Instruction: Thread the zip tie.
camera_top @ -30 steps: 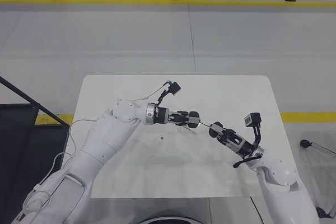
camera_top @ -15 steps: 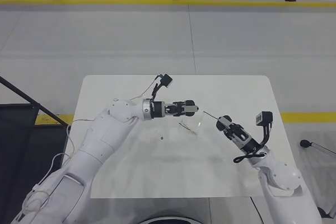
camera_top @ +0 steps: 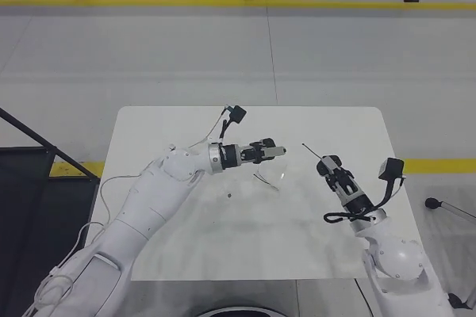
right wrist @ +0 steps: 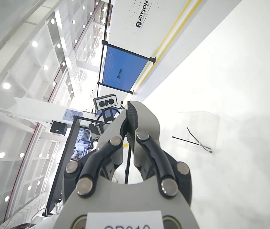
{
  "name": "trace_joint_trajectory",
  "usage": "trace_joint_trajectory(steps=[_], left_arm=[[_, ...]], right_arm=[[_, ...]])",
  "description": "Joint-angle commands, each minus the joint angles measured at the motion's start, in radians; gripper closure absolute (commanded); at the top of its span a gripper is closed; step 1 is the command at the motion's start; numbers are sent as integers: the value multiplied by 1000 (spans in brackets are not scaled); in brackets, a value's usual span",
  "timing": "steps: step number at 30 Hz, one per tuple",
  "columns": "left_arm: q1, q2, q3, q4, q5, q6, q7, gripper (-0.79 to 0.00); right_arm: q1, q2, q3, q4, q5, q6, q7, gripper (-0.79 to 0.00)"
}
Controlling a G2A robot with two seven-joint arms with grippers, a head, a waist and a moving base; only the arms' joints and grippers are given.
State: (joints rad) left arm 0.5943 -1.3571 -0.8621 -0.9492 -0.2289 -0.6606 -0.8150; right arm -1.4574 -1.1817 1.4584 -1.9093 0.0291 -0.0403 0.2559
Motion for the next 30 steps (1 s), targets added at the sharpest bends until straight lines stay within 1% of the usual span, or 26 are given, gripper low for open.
trace_joint_trajectory(steps=[1, 8, 11, 12, 14, 16, 17, 18, 21, 24, 25, 30], left_arm=[[0, 0, 0, 0, 0, 0, 0, -785], [3, 0, -2, -3, -2, 2, 8, -785], [35, 1, -18, -40, 57, 3, 133, -785], [56, -2, -17, -63, 66, -7, 181, -785], [78, -6, -14, -81, 81, -25, 239, -785], [105, -16, -4, -95, 107, -41, 327, -785], [113, -20, 2, -99, 109, -46, 351, -785], [126, -27, 10, -100, 118, -55, 405, -785], [141, -47, 40, -95, 127, -63, 483, -785], [142, -67, 65, -75, 101, -73, 516, -785], [142, -77, 81, -65, 74, -84, 516, -785], [116, -112, 123, -1, -11, -102, 482, -785]], right_arm=[[0, 0, 0, 0, 0, 0, 0, 0], [0, 0, 0, 0, 0, 0, 0, 0], [-3, -2, -6, 4, 7, 4, -7, 0], [-2, -4, -10, 7, 7, 12, -26, 0], [-1, -6, -19, 9, 12, 13, -44, 0], [2, -10, -27, 17, 35, 9, -67, 0], [3, -12, -29, 19, 42, 8, -74, 0], [5, -14, -34, 23, 58, 3, -86, 0], [7, -19, -41, 31, 85, -14, -105, 0], [10, -22, -48, 34, 95, -25, -109, 0], [11, -23, -52, 35, 97, -31, -111, 0], [11, -27, -67, 38, 87, -54, -111, 0]])
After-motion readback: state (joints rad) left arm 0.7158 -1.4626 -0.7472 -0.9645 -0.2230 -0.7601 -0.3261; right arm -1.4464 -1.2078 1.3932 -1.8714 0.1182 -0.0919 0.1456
